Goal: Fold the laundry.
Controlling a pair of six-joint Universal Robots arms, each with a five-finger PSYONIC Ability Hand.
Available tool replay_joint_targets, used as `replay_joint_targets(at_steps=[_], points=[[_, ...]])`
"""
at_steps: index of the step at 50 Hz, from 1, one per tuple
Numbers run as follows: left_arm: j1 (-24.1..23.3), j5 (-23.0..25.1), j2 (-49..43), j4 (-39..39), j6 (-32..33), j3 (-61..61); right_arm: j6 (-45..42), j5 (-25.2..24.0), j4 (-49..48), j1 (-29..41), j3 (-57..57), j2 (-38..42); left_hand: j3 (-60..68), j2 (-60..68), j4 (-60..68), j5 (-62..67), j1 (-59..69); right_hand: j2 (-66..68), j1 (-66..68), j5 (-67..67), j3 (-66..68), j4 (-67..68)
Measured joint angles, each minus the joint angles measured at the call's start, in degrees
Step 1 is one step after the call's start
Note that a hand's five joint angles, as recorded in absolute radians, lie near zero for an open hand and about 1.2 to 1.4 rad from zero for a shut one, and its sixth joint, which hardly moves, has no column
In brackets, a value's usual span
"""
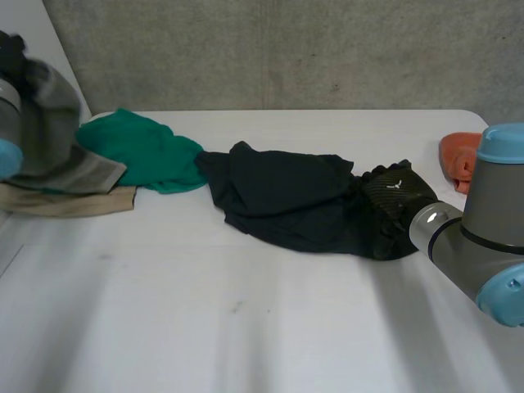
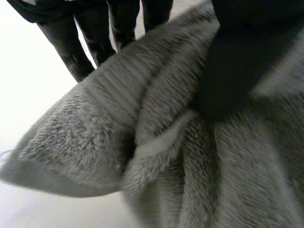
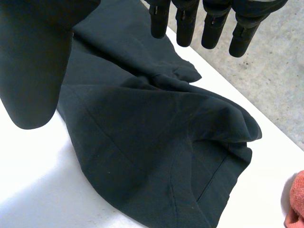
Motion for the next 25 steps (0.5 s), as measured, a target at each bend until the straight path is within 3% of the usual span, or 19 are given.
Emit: replay_joint_targets(at_steps=[2, 3, 4, 5, 6, 13, 19, 25], points=[[-0.2, 1.4, -1.3, -0.1, -0.2, -0.3, -0.2, 0.0, 0.0, 0.0, 0.0, 0.1, 0.0, 0.0, 0.0, 0.0, 0.0, 0.0, 0.0, 0.0, 0.0, 0.0], [-0.4, 2.3, -2.0, -0.2, -0.3, -0.5, -0.4, 0.0, 0.0, 0.0, -0.1, 0.1, -24.4, -25.9, -25.0, -24.8, -28.3, 0.0, 0.0, 0.0, 0.0, 0.0], [-0.8, 3.4, -2.5, -0.3, -0.3, -1.0, -0.5, 0.0, 0.0, 0.0, -0.1, 0.1, -34.5, -34.8, -34.5, -33.7, -36.9, 0.0, 0.0, 0.0, 0.0, 0.0], [-1.2, 4.0, -2.6, -0.3, -0.4, -1.3, -0.6, 0.0, 0.0, 0.0, -0.2, 0.1, -34.5, -34.8, -34.5, -33.7, -36.9, 0.0, 0.0, 0.0, 0.0, 0.0], [-1.7, 4.9, -2.5, -0.4, -0.4, -1.9, -0.7, 0.0, 0.0, -0.1, -0.2, 0.0, -41.7, -42.1, -42.4, -40.5, -40.8, 0.0, 0.0, 0.0, 0.0, 0.0], [-6.1, 8.6, 0.6, -0.5, -0.8, -6.7, -1.0, -0.2, 0.0, -0.8, -1.1, -0.2, -42.4, -42.9, -43.0, -40.6, -40.8, 0.0, 0.0, 0.0, 0.0, 0.0], [-15.5, 13.8, 2.7, -2.2, -0.7, -11.8, -4.2, -0.1, 0.6, -1.9, -3.7, 1.0, -42.4, -42.9, -43.0, -40.6, -40.8, 0.0, 0.0, 0.0, 0.0, 0.0], [-24.1, 17.1, -0.7, -4.8, 0.6, -11.2, -8.4, 0.1, 2.1, -2.9, -7.0, 3.6, -42.4, -42.9, -43.0, -40.6, -40.8, 0.0, 0.0, 0.0, 0.0, 0.0]])
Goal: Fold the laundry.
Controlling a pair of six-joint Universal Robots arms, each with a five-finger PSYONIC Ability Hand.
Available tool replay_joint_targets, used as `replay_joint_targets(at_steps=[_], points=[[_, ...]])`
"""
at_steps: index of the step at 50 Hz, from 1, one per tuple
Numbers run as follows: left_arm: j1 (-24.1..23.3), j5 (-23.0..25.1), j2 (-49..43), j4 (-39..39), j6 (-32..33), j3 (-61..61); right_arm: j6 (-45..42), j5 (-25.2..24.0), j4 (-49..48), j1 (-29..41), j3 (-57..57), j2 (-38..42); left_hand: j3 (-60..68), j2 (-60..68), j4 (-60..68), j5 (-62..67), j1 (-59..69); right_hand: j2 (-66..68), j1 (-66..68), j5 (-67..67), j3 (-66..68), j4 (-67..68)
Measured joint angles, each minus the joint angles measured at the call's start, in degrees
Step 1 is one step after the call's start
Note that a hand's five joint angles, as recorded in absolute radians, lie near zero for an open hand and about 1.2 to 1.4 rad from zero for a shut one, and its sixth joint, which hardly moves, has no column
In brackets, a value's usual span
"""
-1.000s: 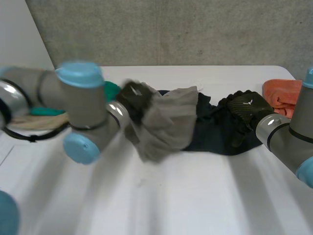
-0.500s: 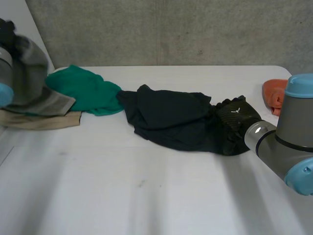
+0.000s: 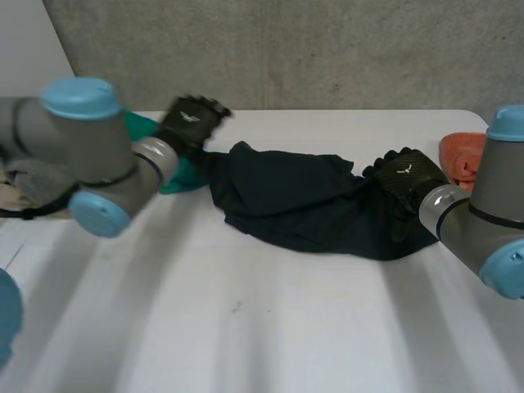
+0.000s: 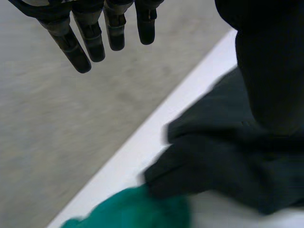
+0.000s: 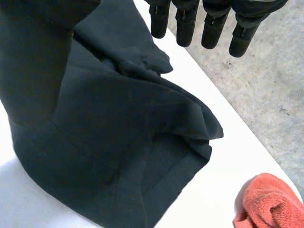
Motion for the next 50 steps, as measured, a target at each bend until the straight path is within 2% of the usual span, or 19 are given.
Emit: replay_joint_targets(at_steps=[5, 11, 15, 16, 17, 19, 20, 24, 30, 35, 39, 44, 50], points=[[-5.1, 0.5, -7.5, -1.8, 5.1, 7.8, -1.2, -0.3, 1.3, -0.6, -4.0, 4.2, 0.0, 0.0, 0.0, 0.0, 0.0, 0.0, 0.0, 0.0, 0.0, 0.0], [-7.1, -0.2, -17.8, -7.4, 13.3, 21.2, 0.5, -0.5, 1.4, 0.0, -9.0, 10.3, 0.0, 0.0, 0.0, 0.0, 0.0, 0.1, 0.0, 0.1, 0.2, 0.1], [-7.5, -0.9, -23.3, -12.4, 18.6, 29.0, 2.0, -0.2, 0.9, 0.7, -11.8, 14.1, 0.5, 0.7, 0.7, 0.3, 0.9, 8.8, 7.9, 8.1, 8.8, 8.5], [-7.6, -1.3, -25.1, -14.0, 20.6, 31.6, 2.5, 0.0, 0.7, 0.9, -12.6, 15.2, 3.3, 3.5, 2.9, 2.2, 4.1, 19.2, 18.2, 18.7, 19.1, 18.6], [-7.7, -1.7, -26.3, -15.0, 22.1, 33.3, 2.9, 0.3, 0.5, 1.0, -13.1, 15.9, 16.7, 17.1, 17.5, 16.3, 18.8, 29.6, 27.2, 27.5, 29.1, 27.7], [-7.9, -2.4, -27.7, -16.2, 24.3, 35.6, 3.6, 1.0, 0.1, 1.2, -13.6, 16.6, 34.3, 36.2, 35.5, 33.1, 31.1, 39.3, 36.1, 37.7, 38.5, 38.0], [-8.1, -2.9, -28.2, -16.5, 25.5, 36.5, 4.1, 1.4, 0.0, 1.2, -13.7, 16.7, 44.6, 46.1, 46.8, 43.8, 39.3, 51.2, 47.6, 49.7, 50.5, 50.3], [-8.8, -5.1, -26.7, -16.0, 26.7, 36.7, 5.8, 3.0, -0.6, 1.0, -11.8, 13.9, 54.3, 56.2, 56.9, 52.9, 49.7, 55.3, 50.1, 55.4, 55.5, 56.2], [-9.8, -9.0, -15.5, -14.5, 20.7, 30.1, 7.8, 3.2, -0.7, -0.5, -6.9, 3.3, 54.5, 56.6, 57.2, 52.9, 51.9, 55.3, 50.2, 55.5, 55.5, 56.2], [-9.9, -11.5, 2.9, -12.9, 8.2, 17.9, 8.7, 1.3, 0.9, -3.7, -5.2, -8.5, 54.9, 56.6, 57.2, 54.1, 54.0, 55.3, 51.2, 55.6, 55.5, 56.3], [-9.5, -10.9, 14.6, -11.0, 0.5, 10.0, 9.7, -0.8, 3.1, -5.8, -7.6, -13.4, 55.3, 56.8, 57.2, 54.1, 54.0, 55.3, 52.3, 55.6, 56.0, 56.4], [-8.6, -9.3, 22.2, -9.7, -5.4, 3.4, 11.2, -2.7, 5.9, -6.8, -13.7, -13.5, 55.4, 56.8, 57.2, 54.1, 54.0, 55.3, 53.5, 55.6, 56.0, 56.5], [-7.4, -10.1, 19.1, -10.7, -7.1, 0.1, 11.3, -4.5, 5.0, -5.0, -22.0, -4.3, 55.4, 56.9, 57.2, 54.1, 54.0, 55.3, 53.7, 55.7, 56.0, 56.5]])
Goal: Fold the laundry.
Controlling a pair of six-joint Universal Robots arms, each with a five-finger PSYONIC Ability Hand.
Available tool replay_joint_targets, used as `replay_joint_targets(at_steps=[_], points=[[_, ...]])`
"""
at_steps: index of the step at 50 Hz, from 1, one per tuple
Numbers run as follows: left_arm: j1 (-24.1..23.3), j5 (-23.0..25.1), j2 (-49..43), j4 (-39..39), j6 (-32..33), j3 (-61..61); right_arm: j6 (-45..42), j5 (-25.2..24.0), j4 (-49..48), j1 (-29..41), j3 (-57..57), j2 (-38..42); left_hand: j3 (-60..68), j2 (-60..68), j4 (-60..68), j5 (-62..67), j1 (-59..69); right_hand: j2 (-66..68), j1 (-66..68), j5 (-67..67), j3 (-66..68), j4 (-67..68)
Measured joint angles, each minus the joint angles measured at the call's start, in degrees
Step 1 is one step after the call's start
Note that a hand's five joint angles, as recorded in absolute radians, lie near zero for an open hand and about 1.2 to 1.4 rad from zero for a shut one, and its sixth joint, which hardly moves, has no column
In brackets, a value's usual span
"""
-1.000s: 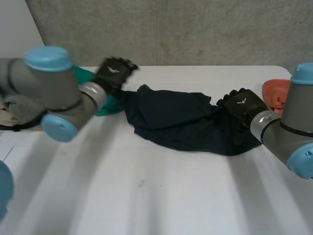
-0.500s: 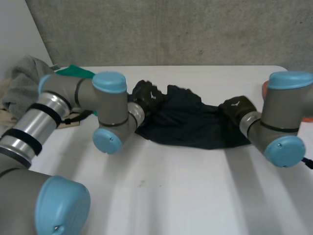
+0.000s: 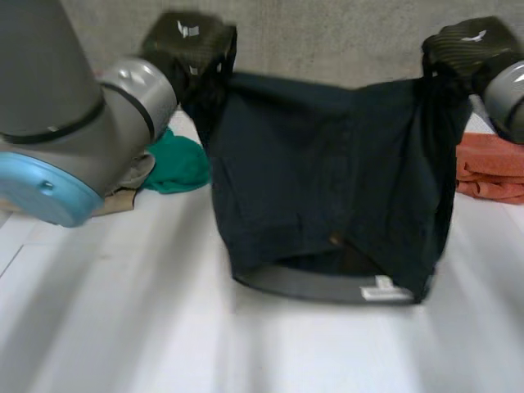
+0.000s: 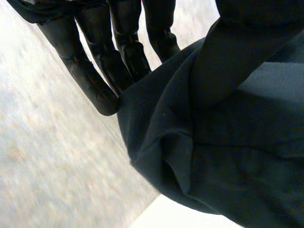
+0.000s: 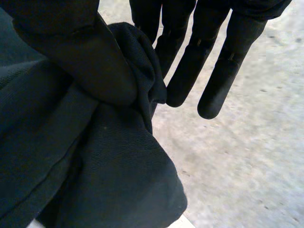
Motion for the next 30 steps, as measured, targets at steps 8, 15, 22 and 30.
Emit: replay_joint_targets(at_steps=[8, 15, 22, 30], points=[[1.8, -4.0, -12.9, -0.2, 0.2, 1.9, -5.2, -0.3, -9.3, 3.7, -7.1, 16.9, 0.0, 0.0, 0.0, 0.0, 0.0, -2.4, -1.8, -2.5, -2.5, -2.5], [2.8, -5.0, -19.0, 0.5, 0.0, 4.9, -11.6, 3.6, -17.3, 5.8, -8.0, 24.2, -37.6, -38.3, -38.7, -37.8, -41.3, -53.1, -46.9, -53.4, -53.2, -53.5], [4.1, -3.4, -14.9, 2.3, 1.0, 2.3, -9.0, 8.9, -14.6, 7.1, -0.3, 16.1, -55.4, -56.9, -57.2, -54.2, -54.1, -55.3, -53.8, -55.7, -56.0, -56.5], [8.5, 1.3, -11.6, 7.4, 7.5, -0.5, -3.8, 10.1, 1.9, 7.6, 14.7, 0.8, -55.4, -56.9, -57.2, -54.2, -54.1, -55.3, -53.8, -55.7, -56.0, -56.5]])
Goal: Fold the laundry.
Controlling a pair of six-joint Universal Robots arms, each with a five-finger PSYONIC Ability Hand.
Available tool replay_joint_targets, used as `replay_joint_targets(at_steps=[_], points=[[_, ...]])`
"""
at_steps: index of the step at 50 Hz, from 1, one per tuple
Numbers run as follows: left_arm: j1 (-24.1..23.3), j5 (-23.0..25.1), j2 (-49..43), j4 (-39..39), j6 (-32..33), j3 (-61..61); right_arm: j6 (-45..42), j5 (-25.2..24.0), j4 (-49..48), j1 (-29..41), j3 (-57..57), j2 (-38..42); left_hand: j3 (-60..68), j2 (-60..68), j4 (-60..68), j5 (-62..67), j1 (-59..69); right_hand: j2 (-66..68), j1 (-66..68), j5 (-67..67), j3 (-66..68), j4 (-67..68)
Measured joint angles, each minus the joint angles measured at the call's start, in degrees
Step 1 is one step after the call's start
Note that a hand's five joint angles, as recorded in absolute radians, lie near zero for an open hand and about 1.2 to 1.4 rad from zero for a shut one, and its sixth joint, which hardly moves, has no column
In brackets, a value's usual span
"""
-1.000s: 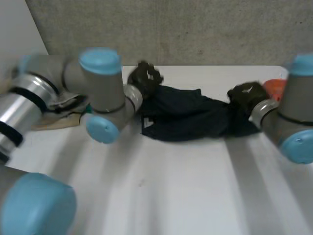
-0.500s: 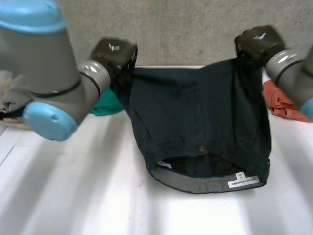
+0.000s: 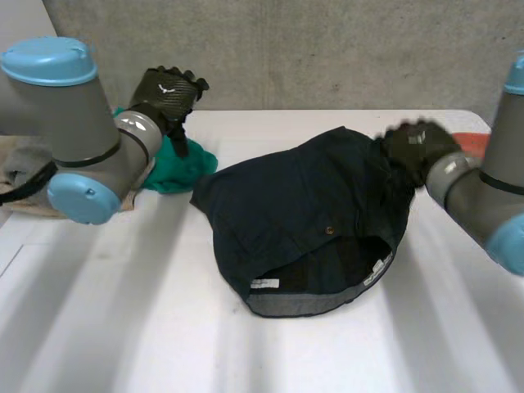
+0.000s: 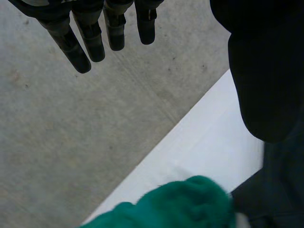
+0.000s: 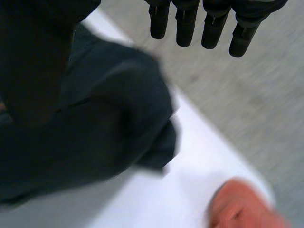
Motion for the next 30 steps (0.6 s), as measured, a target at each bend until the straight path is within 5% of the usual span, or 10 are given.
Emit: replay_joint_targets(at_steps=[6, 10, 14, 15, 18, 24, 30], points=[[2.3, 7.0, -5.1, -0.5, 7.5, 2.6, 1.4, -1.9, 4.8, -0.8, 11.8, -4.5, 0.0, 0.0, 0.0, 0.0, 0.0, -0.3, 0.0, 0.0, 0.0, 0.0], [2.3, 9.7, -10.3, -3.6, 12.0, 5.7, 1.5, -3.5, -1.2, -1.2, 17.6, -3.9, 0.0, 0.0, 0.0, 0.0, 0.0, -0.2, 0.0, 0.0, 0.1, 0.1], [1.6, 10.5, -15.2, -8.0, 15.2, 8.9, 0.3, -4.1, -9.5, -1.3, 21.4, -2.2, 0.2, 0.2, 0.2, 0.1, 0.4, 15.9, 14.9, 14.9, 15.4, 14.8], [1.2, 10.5, -16.3, -9.3, 15.7, 9.6, -0.6, -3.8, -12.6, -1.3, 22.3, -1.5, 21.8, 22.1, 22.7, 21.4, 26.7, 35.3, 34.4, 32.5, 34.1, 33.4], [0.2, 10.1, -18.0, -12.0, 16.2, 11.2, -3.1, -2.6, -17.4, -1.5, 23.1, -0.5, 47.2, 47.9, 48.3, 46.6, 52.3, 54.3, 52.3, 51.8, 53.4, 53.0], [-1.3, 6.2, -16.8, -13.7, 14.0, 12.4, -6.5, -0.1, -22.1, -3.0, 21.4, -1.0, 55.8, 56.8, 56.9, 54.2, 55.8, 55.6, 52.4, 53.4, 56.1, 56.3], [-2.3, 0.8, -7.2, -13.1, 4.6, 9.5, -5.3, -1.5, -27.7, -6.3, 13.7, -1.5, 55.8, 56.8, 56.9, 54.2, 55.8, 55.6, 52.4, 53.4, 56.1, 56.4]])
